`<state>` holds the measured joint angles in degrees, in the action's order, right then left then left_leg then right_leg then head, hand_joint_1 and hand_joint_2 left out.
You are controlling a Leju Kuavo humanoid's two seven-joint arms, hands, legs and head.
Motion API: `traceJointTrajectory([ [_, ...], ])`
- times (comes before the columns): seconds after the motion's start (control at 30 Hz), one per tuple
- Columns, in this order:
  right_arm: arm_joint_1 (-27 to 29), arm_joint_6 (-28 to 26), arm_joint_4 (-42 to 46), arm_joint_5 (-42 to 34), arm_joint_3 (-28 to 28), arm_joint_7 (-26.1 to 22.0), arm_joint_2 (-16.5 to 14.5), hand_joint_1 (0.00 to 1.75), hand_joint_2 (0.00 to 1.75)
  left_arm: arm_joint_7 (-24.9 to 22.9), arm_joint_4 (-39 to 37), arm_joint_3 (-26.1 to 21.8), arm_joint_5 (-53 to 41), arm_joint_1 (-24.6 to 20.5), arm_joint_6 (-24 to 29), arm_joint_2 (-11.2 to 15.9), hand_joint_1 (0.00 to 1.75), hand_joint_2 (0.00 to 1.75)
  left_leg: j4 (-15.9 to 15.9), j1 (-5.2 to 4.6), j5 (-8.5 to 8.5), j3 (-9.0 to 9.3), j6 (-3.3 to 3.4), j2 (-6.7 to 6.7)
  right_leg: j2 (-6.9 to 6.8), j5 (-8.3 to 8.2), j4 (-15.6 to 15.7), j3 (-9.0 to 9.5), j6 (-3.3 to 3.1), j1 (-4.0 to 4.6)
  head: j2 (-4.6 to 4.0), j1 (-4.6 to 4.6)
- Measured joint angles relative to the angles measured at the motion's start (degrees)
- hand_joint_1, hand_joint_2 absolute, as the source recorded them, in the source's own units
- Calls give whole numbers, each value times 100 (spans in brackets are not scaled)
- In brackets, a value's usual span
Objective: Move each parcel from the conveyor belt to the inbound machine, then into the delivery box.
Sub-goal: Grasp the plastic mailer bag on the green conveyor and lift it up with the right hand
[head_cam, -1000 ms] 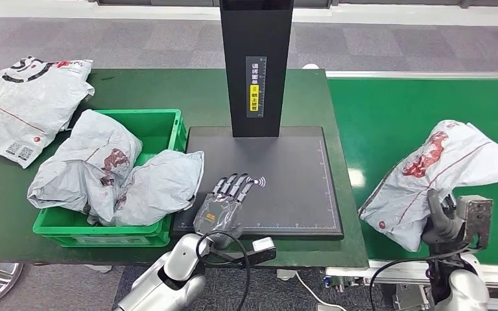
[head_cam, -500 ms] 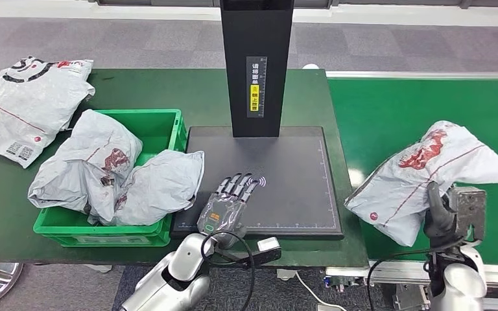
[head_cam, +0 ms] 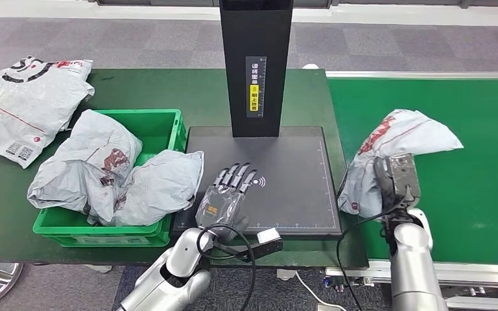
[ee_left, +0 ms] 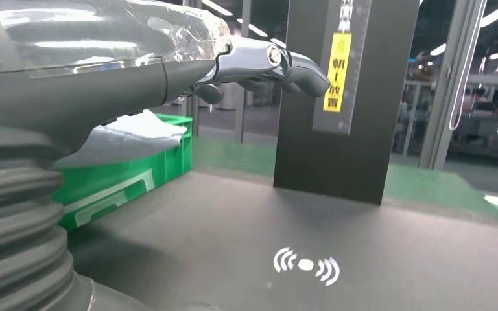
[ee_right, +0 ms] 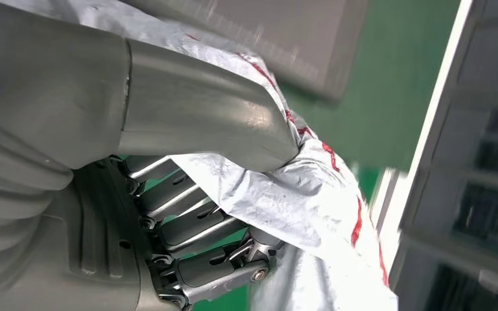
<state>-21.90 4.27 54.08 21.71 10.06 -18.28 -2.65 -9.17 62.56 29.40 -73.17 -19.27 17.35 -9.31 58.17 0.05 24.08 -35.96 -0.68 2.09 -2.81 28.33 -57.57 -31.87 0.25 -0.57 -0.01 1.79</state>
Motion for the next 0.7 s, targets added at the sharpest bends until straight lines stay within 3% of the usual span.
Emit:
traceJointTrajectory([
  [0.5, -1847, 4, -1862, -477, -1072, 143, -382, 175, 175, 71, -14, 0, 236, -226, 297, -102, 0, 175, 1, 0, -3, 0, -3, 1, 2, -2, -2, -2, 0, 0, 1, 0],
  [0.7, -2253, 115, -2236, -540, -1272, 216, -609, 175, 175, 118, -29, 2, 252, -264, 372, -162, 0, 175, 1, 1, -3, 0, -3, 0, 1, -1, -2, -4, -1, 0, 1, 2],
])
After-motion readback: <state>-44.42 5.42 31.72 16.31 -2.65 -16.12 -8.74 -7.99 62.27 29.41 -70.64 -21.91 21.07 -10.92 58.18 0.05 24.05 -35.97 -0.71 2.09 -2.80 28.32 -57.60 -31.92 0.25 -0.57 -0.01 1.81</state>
